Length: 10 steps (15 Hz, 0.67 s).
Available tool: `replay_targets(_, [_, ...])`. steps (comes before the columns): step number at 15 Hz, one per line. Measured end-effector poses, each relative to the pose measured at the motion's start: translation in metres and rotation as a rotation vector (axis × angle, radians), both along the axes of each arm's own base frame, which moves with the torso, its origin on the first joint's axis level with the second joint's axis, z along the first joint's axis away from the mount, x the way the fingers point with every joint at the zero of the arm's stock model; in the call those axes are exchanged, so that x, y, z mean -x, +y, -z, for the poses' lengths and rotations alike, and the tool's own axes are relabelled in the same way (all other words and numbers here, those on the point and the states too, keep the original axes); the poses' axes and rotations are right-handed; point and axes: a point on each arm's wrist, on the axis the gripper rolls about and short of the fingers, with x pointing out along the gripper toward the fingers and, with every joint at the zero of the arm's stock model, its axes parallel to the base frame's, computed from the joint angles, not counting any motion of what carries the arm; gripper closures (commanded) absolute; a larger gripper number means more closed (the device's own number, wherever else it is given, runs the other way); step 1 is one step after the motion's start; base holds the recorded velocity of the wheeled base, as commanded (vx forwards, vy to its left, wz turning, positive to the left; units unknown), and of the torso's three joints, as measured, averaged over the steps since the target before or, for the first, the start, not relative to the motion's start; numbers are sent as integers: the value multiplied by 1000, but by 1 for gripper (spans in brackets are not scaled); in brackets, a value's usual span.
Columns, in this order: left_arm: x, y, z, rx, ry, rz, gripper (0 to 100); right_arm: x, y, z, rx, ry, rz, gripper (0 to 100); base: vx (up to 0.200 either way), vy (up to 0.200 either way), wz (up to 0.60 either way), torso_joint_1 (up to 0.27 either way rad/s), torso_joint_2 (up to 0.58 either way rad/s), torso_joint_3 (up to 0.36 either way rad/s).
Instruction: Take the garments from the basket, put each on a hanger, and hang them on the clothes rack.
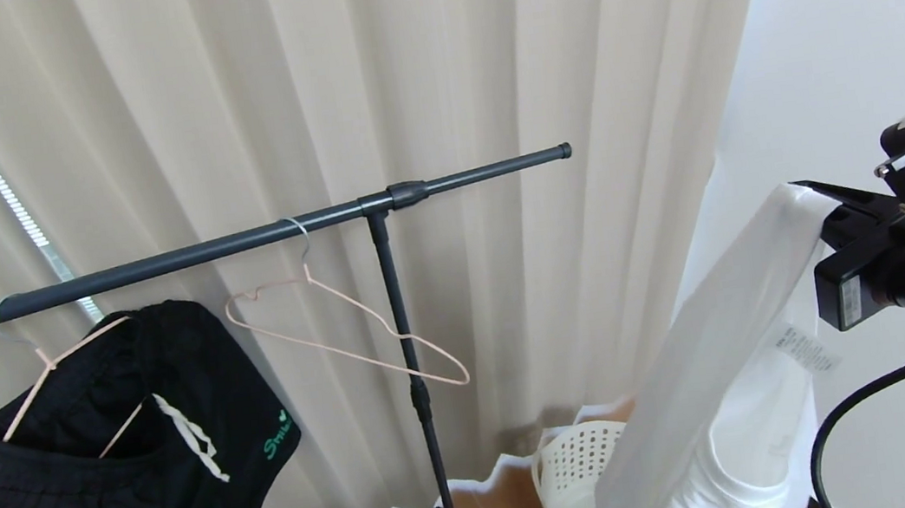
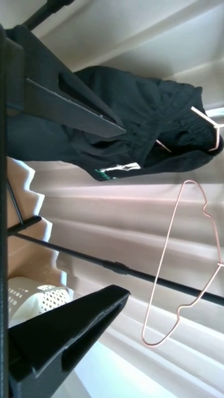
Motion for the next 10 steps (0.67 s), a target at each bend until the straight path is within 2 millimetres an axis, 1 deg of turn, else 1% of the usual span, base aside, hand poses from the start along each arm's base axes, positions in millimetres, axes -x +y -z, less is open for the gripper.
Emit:
replay_targets(5, [0, 0, 0, 0, 0, -1, 0, 1, 0, 0, 0, -1, 0, 100, 0, 0, 600, 5, -2, 3])
replay_targets(10, [0, 0, 0, 0, 0, 0, 0, 1, -1, -1, -2, -3, 0, 100, 0, 0, 0, 0, 0, 0])
